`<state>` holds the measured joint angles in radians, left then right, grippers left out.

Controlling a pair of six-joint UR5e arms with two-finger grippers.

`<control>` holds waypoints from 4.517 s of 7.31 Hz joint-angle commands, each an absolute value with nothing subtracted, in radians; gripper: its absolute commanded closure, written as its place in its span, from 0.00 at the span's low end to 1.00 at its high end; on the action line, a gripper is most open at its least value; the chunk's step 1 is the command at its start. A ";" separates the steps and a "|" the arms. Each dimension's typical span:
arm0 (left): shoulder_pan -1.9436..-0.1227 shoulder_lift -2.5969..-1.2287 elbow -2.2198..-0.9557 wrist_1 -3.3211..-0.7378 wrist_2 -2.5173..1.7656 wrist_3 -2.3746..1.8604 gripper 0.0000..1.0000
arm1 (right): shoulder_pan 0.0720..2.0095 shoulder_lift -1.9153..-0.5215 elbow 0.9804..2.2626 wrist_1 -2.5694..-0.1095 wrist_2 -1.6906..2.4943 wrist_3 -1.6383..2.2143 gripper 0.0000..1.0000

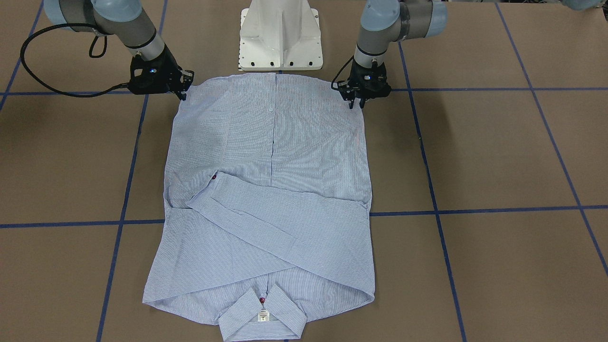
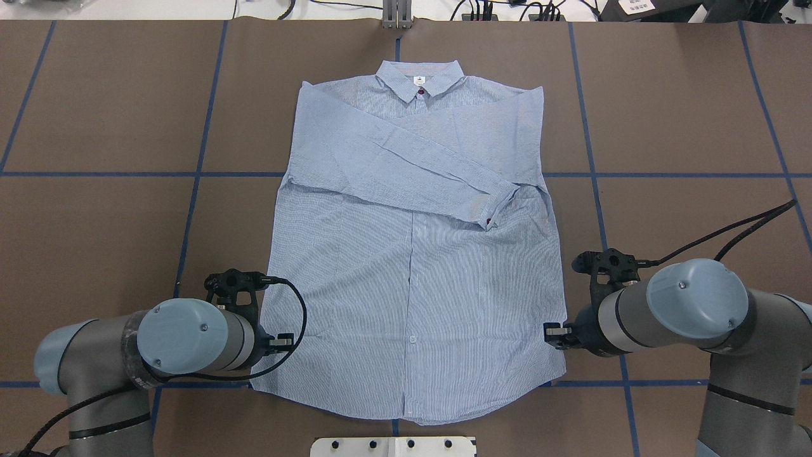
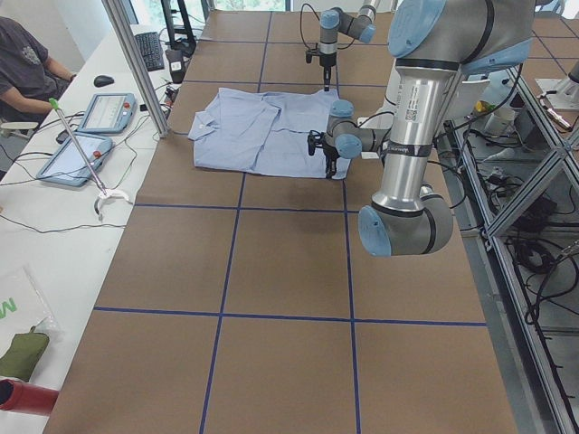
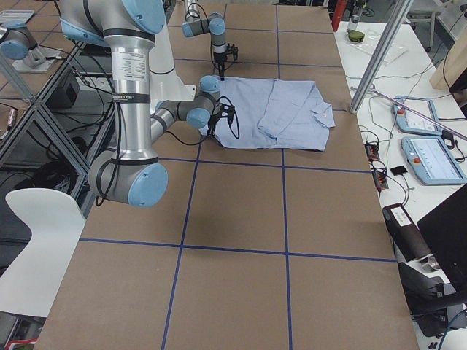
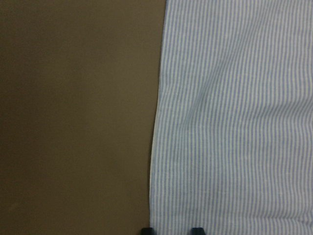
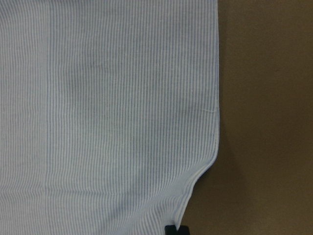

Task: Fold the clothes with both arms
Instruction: 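Lower both grippers onto the hem corners and close on the fabric, then lift both hem corners with both grippers and pull them apart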

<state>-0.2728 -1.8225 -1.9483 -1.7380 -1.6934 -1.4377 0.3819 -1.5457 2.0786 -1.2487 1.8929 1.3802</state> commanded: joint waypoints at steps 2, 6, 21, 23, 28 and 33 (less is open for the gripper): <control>-0.273 -1.821 -1.948 -1.738 -1.694 -1.437 0.67 | 0.382 -1.546 2.077 -1.249 1.891 1.381 1.00; -0.275 -1.804 -1.960 -1.727 -1.694 -1.439 0.65 | 0.383 -1.546 2.077 -1.249 1.891 1.379 1.00; -0.265 -1.816 -1.963 -1.697 -1.700 -1.439 0.67 | 0.388 -1.551 2.075 -1.249 1.893 1.379 1.00; -0.265 -1.818 -1.963 -1.697 -1.701 -1.439 0.75 | 0.388 -1.551 2.075 -1.249 1.893 1.379 1.00; -0.267 -1.818 -1.980 -1.697 -1.701 -1.491 1.00 | 0.390 -1.552 2.077 -1.249 1.893 1.379 1.00; -0.273 -1.793 -2.273 -1.488 -1.763 -1.491 1.00 | 0.469 -1.568 2.164 -1.244 2.009 1.379 1.00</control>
<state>-0.2728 -1.7936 -2.2099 -1.5516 -1.7486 -1.4910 0.4354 -1.5633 2.1345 -1.2456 1.9516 1.3790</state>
